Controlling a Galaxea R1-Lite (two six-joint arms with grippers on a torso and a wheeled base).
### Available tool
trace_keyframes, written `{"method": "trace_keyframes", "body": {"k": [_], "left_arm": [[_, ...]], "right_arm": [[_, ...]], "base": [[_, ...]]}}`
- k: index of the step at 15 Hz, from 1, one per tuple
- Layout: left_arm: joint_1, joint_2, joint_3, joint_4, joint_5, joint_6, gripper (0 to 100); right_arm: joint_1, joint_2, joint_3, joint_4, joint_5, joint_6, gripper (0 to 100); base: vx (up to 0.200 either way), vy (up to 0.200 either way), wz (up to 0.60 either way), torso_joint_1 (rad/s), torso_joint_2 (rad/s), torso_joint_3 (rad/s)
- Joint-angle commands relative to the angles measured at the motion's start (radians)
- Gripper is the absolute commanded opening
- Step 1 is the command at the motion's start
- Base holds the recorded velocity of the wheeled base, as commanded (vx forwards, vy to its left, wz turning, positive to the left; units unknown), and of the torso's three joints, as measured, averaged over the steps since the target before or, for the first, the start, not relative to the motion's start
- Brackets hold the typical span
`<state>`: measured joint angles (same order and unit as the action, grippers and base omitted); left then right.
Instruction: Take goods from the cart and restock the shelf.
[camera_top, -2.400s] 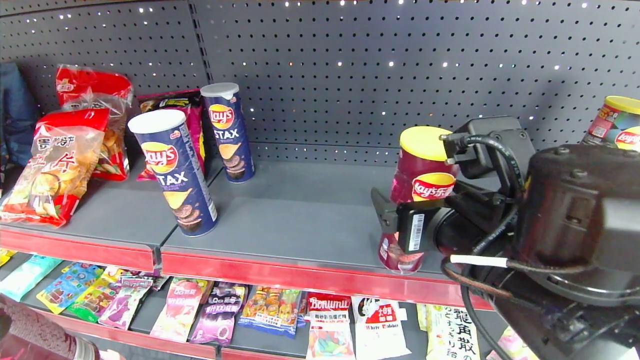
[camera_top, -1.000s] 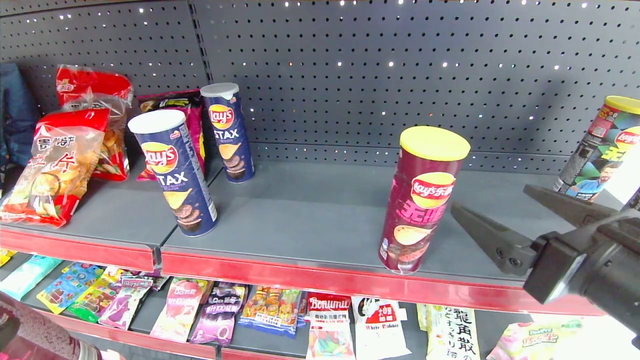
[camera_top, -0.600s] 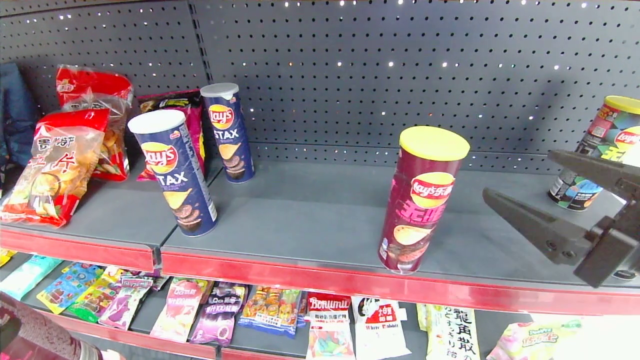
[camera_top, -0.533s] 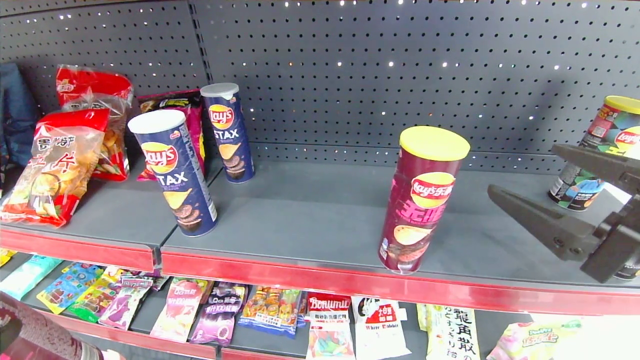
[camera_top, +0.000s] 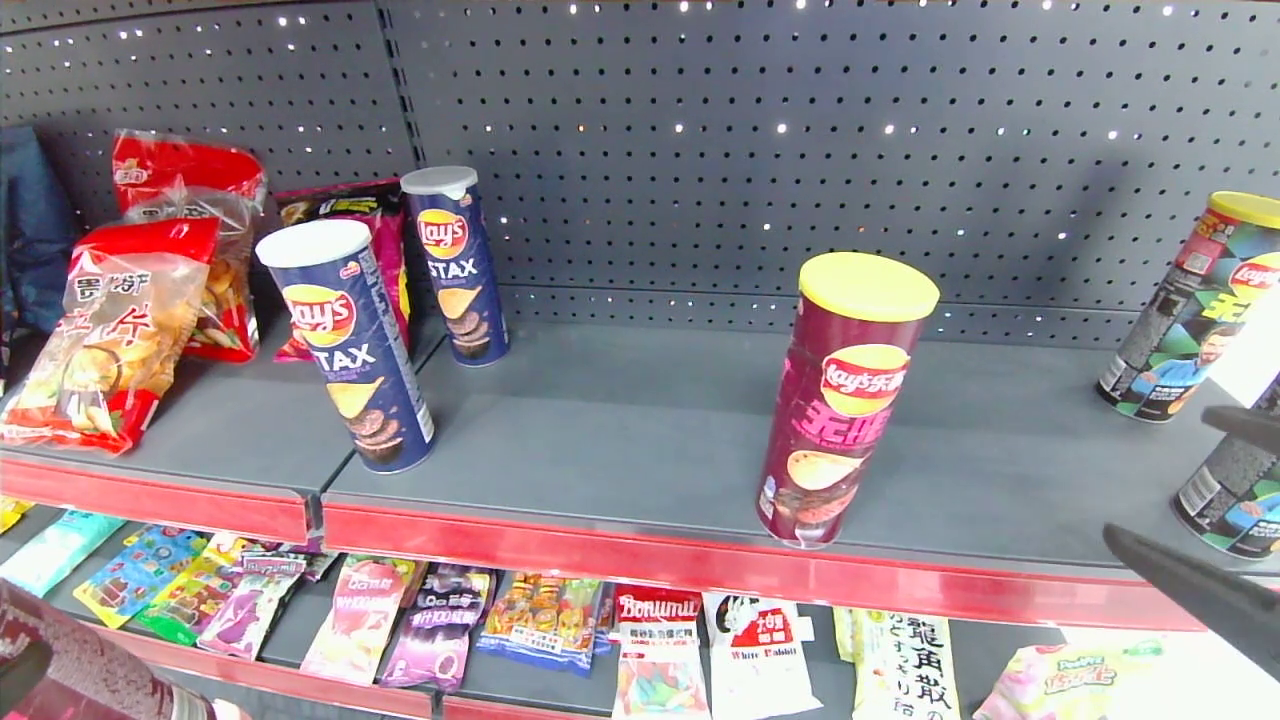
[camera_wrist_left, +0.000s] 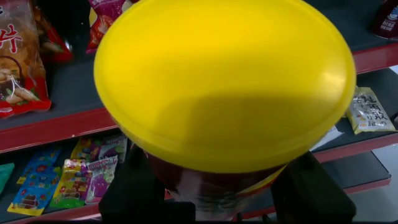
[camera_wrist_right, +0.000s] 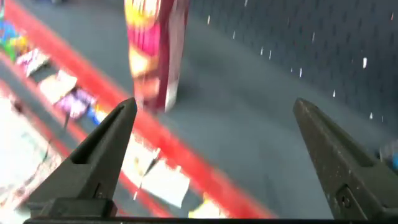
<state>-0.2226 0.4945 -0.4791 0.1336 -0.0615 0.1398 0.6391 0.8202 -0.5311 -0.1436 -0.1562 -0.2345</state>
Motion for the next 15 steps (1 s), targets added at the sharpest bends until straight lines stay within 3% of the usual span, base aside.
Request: {"method": "trace_keyframes", "body": {"k": [1,3,4,5,8,11,15], "left_arm": [[-0.001,0.006,-0.001,0.000,-0.001,0.000,0],[-0.001,0.007,-0.001,0.000,-0.034,0.000,0],[-0.001,0.007,-0.001,0.000,-0.034,0.000,0],[-0.001,0.007,-0.004,0.000,-0.061,0.000,0],[-0.001,0.012,-0.015,0.000,-0.064,-0.002,0],[0.000,0.003,-0.022,0.001,-0.050,0.001,0],[0.000,0.015,-0.026,0.000,-0.057,0.001,0]], "right_arm": [[-0.042,-0.188,0.011,0.148,-0.009,0.032,100],[-0.173,-0.263,0.017,0.265,-0.014,0.098,100],[-0.173,-0.263,0.017,0.265,-0.014,0.098,100],[-0.317,-0.345,0.037,0.357,-0.017,0.144,100],[-0.484,-0.503,0.065,0.555,-0.017,0.147,100],[-0.691,-0.587,0.095,0.613,-0.013,0.156,100],[-0.708,-0.728,0.177,0.608,-0.017,0.113,100]], "base": [[0.000,0.000,0.00,0.000,0.00,0.000],[0.000,0.000,0.00,0.000,0.00,0.000],[0.000,0.000,0.00,0.000,0.00,0.000],[0.000,0.000,0.00,0.000,0.00,0.000],[0.000,0.000,0.00,0.000,0.00,0.000],[0.000,0.000,0.00,0.000,0.00,0.000],[0.000,0.000,0.00,0.000,0.00,0.000]]}}
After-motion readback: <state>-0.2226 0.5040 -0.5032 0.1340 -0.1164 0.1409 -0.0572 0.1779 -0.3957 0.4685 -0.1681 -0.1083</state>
